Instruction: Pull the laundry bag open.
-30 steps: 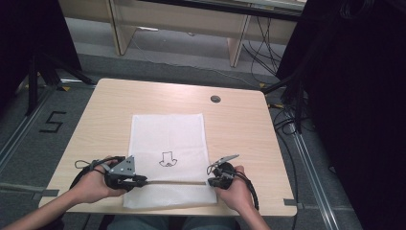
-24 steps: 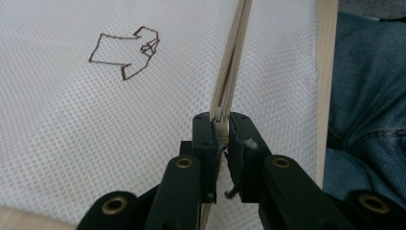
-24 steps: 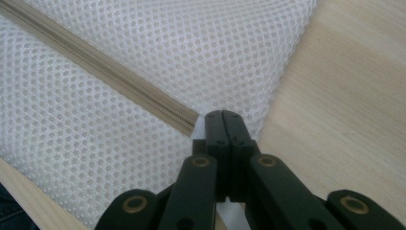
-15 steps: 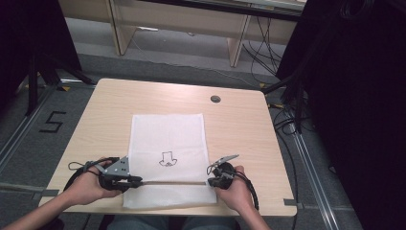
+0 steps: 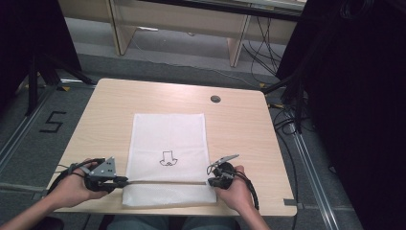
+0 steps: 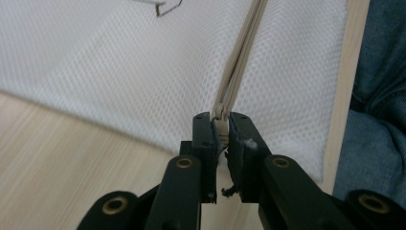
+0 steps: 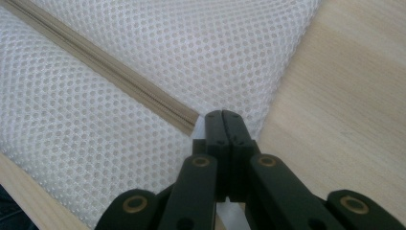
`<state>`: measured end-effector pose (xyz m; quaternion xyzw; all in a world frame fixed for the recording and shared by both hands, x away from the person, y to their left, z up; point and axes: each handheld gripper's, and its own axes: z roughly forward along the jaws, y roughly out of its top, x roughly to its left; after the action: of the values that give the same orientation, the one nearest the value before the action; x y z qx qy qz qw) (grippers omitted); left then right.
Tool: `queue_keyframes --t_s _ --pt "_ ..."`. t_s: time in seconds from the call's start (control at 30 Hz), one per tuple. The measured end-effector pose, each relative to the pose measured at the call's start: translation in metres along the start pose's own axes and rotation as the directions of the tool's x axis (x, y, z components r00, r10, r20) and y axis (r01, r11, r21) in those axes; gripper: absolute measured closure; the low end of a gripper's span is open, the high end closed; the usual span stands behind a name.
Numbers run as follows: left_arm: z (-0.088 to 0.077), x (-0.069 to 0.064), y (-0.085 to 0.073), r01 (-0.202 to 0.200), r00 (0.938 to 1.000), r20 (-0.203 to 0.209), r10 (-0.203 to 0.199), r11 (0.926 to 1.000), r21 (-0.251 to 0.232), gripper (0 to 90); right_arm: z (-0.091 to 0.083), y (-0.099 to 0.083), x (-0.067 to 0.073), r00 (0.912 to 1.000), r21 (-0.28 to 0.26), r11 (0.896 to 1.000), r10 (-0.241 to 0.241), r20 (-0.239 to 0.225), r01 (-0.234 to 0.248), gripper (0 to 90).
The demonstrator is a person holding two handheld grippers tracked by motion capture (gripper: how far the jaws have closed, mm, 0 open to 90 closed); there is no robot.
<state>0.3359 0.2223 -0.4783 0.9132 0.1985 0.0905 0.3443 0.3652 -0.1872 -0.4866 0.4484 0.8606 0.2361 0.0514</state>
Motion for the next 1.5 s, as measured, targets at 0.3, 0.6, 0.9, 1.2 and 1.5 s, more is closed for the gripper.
queue_keyframes --t_s 0.3,0.6,0.9,1.2,1.5 --pt "-0.006 0.003 -0.022 0.049 0.9987 -0.011 -0.049 0.9987 0.015 81.6 0.001 0.0 -0.001 0.9997 -0.017 1.0 -0.023 -0.005 0.023 90.0" --pt "0.002 0.006 -0.02 0.026 0.9997 -0.005 -0.026 0.9962 0.084 81.3 0.001 0.0 -0.001 0.9997 -0.017 1.0 -0.024 -0.003 0.024 90.0" --pt "-0.001 0.005 -0.015 0.053 0.9983 0.029 -0.05 0.9923 -0.112 59.2 0.001 -0.003 -0.005 0.9993 -0.037 0.999 0.008 -0.035 -0.009 87.7" --pt "0.009 0.019 0.01 0.248 0.9623 -0.028 -0.27 0.9146 -0.32 40.3 -0.007 -0.003 -0.001 0.9994 -0.096 0.995 -0.016 -0.031 0.013 68.9" --pt "0.01 0.026 0.004 0.299 0.9382 -0.072 -0.339 0.8965 -0.327 37.1 -0.015 -0.007 -0.004 0.9999 -0.138 0.99 -0.012 -0.006 0.012 62.5"
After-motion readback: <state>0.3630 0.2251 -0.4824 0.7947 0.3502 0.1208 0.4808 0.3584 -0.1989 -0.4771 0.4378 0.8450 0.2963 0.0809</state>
